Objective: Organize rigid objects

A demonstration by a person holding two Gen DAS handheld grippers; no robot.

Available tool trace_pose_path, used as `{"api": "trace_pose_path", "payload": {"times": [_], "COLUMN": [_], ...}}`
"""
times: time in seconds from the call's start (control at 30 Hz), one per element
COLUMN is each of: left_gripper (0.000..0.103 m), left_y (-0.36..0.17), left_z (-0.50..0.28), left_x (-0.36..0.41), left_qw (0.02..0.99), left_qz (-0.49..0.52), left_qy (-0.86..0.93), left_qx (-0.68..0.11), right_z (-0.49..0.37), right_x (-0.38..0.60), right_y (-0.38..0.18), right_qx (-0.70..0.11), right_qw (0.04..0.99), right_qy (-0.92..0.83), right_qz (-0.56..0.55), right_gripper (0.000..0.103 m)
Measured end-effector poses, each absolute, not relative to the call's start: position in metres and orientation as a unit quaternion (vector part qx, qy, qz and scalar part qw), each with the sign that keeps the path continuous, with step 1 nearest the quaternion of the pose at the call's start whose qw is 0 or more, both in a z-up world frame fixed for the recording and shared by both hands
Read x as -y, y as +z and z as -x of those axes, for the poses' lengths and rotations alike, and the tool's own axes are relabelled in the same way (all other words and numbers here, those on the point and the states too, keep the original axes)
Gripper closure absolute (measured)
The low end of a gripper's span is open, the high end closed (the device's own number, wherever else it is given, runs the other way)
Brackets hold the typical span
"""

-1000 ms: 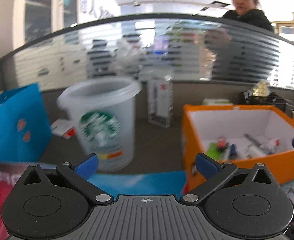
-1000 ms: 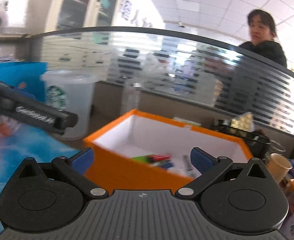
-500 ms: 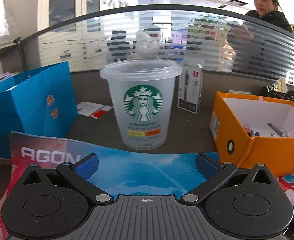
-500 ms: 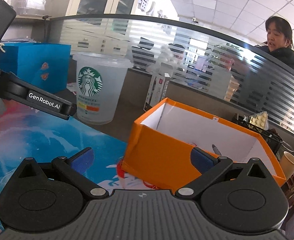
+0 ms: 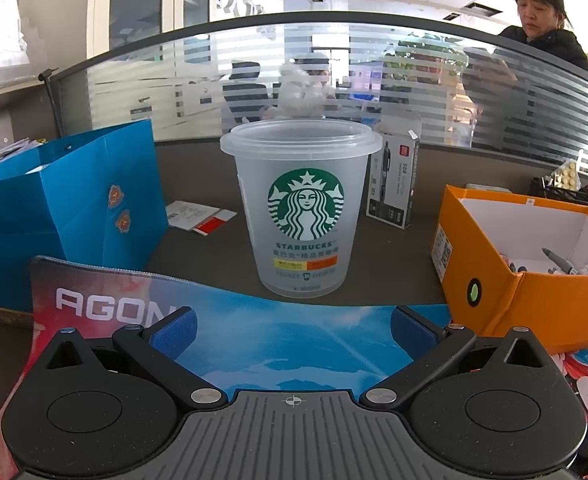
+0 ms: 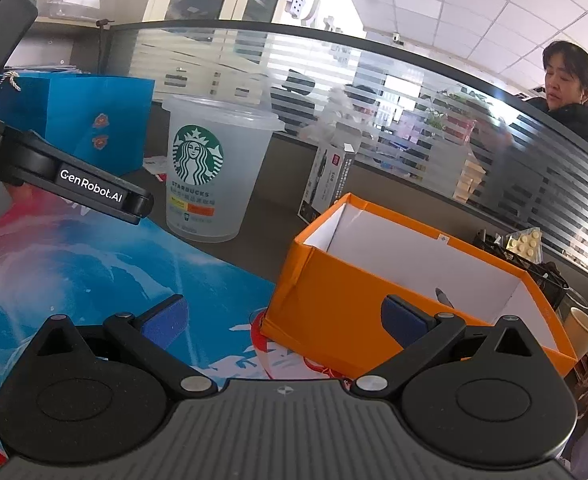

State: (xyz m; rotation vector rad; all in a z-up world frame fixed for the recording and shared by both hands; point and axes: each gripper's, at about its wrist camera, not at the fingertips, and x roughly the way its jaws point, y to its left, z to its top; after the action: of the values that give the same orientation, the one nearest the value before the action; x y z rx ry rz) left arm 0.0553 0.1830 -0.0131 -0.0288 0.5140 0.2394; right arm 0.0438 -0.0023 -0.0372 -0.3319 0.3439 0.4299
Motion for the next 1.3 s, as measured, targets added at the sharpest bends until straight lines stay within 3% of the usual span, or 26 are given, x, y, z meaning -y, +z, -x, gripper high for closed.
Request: {"api": "trace_pose_path", "payload": {"times": [1.3], "left_gripper": [0.0], "left_y": [-0.014], "left_z": [-0.055], "left_x": [-0.184], "left_qw": [0.96], "left_qz": [0.025], "left_qy": [0.113], "left_qx": [-0.257], "right_z": [-0.048], "right_x": [0.002], "right_y": [-0.052], "right_qx": [-0.188], "right_qw": [0.944], "right_qy": [0.223], "right_qz": [0.155], "right_gripper": [0.0]}}
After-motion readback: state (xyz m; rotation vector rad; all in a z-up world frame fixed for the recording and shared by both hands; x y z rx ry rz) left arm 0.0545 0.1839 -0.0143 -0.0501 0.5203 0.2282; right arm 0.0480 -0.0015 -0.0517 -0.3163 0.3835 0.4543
